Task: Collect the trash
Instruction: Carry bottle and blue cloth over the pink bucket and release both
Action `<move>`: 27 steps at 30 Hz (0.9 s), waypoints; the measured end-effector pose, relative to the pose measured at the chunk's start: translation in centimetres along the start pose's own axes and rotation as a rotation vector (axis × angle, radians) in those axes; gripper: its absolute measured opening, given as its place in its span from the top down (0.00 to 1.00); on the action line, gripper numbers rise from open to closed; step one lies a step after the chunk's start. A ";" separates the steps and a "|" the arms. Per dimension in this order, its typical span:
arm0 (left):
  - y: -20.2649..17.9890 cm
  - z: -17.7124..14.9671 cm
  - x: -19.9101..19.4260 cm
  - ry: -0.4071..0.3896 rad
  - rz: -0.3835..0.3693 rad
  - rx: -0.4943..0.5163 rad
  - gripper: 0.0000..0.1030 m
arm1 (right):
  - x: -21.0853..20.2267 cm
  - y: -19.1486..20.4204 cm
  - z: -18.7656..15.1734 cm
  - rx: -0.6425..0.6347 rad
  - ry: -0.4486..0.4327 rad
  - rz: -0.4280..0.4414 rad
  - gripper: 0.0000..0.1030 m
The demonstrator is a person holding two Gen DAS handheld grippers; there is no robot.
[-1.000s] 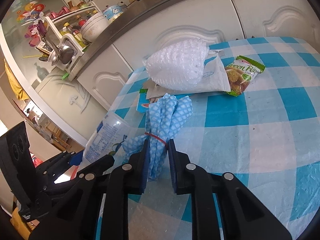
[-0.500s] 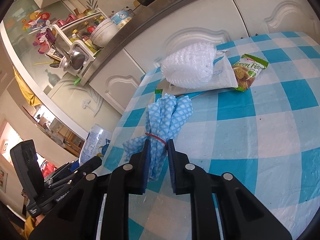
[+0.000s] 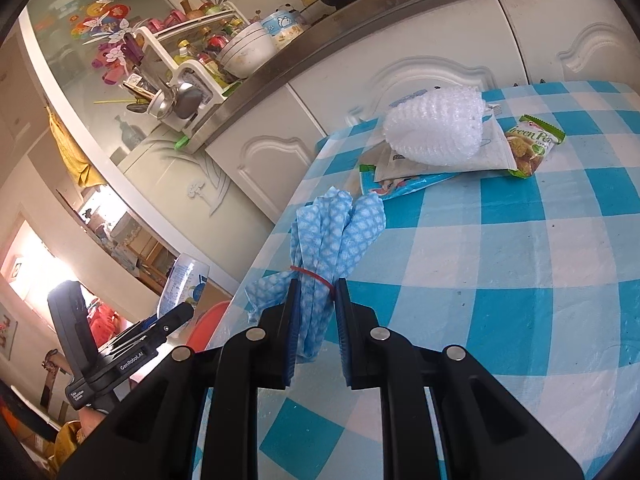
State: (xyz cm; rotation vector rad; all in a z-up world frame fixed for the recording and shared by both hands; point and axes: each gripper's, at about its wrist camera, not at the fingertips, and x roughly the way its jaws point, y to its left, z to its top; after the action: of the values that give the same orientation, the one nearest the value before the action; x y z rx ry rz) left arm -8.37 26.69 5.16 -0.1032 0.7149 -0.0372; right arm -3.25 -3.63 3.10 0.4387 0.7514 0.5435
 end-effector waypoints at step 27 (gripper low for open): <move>15.7 -5.1 -3.9 -0.026 0.142 -0.291 0.55 | 8.3 17.9 -4.8 -0.314 0.264 0.117 0.82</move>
State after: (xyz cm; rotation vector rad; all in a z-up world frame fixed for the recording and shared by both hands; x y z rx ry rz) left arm -14.62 42.14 2.20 -0.3304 0.6964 0.2042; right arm -7.12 16.17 5.54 0.1195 0.8786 0.8259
